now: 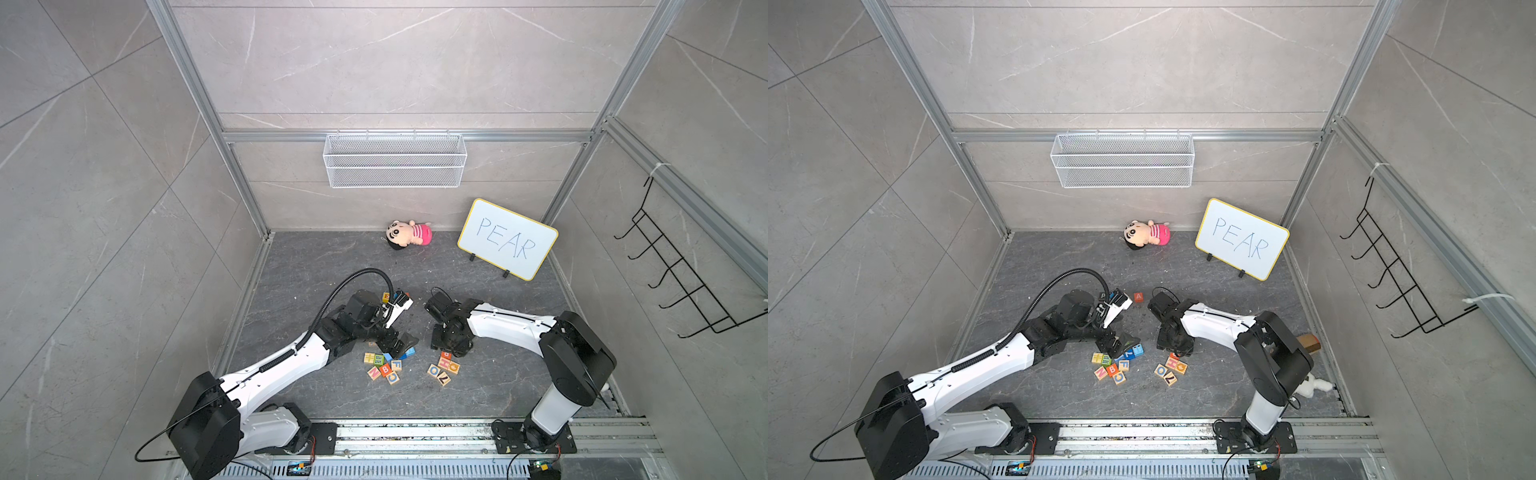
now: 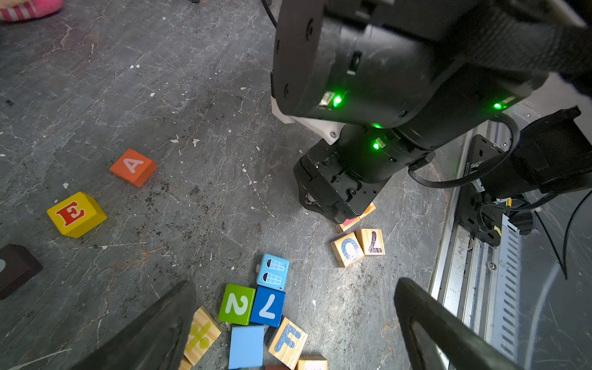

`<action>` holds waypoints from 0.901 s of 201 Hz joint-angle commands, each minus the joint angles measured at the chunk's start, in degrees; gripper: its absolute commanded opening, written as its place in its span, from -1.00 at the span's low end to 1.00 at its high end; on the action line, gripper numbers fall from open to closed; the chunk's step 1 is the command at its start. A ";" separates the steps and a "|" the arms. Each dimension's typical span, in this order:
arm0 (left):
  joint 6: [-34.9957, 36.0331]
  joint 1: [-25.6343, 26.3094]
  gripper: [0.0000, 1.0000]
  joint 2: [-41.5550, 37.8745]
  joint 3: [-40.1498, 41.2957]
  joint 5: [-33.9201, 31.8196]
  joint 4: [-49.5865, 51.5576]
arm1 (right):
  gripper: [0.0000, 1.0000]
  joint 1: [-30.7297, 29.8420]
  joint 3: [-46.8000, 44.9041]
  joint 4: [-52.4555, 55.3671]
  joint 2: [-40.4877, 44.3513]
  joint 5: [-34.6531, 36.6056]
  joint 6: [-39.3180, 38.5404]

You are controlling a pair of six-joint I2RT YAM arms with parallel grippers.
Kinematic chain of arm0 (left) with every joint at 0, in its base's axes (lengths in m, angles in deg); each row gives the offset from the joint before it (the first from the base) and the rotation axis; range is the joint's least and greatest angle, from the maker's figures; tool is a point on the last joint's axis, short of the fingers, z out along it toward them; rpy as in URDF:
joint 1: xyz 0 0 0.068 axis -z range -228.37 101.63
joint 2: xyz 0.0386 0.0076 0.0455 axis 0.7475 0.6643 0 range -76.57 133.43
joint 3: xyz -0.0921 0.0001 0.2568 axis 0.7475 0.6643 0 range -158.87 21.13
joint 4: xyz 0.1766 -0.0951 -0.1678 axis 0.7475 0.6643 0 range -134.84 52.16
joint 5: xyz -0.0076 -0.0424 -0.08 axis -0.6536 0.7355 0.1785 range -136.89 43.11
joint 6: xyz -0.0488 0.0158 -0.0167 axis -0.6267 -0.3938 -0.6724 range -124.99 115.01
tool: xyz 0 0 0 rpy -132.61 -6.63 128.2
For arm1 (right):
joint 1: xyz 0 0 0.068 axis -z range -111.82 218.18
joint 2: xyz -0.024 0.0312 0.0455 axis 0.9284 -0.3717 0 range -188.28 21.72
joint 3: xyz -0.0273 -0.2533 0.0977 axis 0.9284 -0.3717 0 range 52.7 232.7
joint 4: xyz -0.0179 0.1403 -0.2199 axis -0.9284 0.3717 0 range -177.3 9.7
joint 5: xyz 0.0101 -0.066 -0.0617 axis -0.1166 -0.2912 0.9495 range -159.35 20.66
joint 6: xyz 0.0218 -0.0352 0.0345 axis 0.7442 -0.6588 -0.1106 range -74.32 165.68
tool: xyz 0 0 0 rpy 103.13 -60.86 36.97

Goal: Spell the uppercase word “pear” with letter blocks
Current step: Pick up the letter block from the center of the board.

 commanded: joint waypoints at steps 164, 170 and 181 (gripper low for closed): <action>2.49 3.23 0.99 3.98 -1.16 0.36 -0.91 | 0.07 -1.79 -1.09 3.59 0.55 2.61 -8.52; 2.40 3.31 0.99 4.11 -1.07 0.24 -0.88 | 0.03 -1.79 -1.17 3.54 0.41 2.73 -8.57; 2.47 3.33 0.99 4.29 -0.89 0.05 -0.84 | -0.04 -1.79 -1.43 3.15 0.41 2.92 -8.57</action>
